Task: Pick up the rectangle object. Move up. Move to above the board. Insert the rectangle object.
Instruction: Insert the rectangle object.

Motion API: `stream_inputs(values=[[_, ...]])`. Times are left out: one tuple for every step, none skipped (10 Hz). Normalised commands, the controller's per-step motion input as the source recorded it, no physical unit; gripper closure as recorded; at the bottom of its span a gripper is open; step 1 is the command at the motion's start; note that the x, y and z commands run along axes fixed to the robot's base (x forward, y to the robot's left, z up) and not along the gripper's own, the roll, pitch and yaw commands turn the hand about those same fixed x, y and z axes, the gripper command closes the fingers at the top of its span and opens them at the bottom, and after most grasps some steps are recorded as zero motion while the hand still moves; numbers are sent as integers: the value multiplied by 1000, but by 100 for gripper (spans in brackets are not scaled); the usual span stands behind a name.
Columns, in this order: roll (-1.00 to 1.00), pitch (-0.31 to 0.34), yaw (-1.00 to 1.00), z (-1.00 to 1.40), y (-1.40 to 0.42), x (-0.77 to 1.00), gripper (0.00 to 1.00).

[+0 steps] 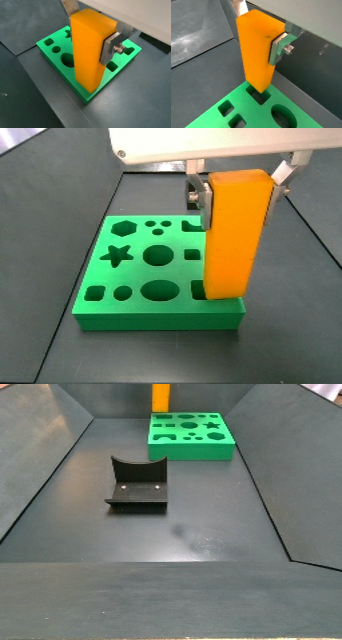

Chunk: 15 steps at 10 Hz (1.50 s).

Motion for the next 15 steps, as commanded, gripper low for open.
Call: stream_inputs(values=[[97,0,-29,0,60,0,100],[107,0,-37,0,31,0,100],[124,0,-54,0,9,0,100],[127,0,-63,0,20,0,100],[130,0,-57,0,37,0,100],[150,0,-46,0,91,-9,100],[144,0,-54,0,77,-34,100],[119,0,-57,-29,54,-49,100],[101,0,-57,0,0,-9,100],[6,0,-14,0,-40,0,100],[3,-3,0,-86,-11,0,100],[7,-16,0,-183,0,-31,100],[19,-33,0,-226,0,-71,100],[74,-27,0,-191,0,-80,100],[64,-21,0,-146,0,-66,100]])
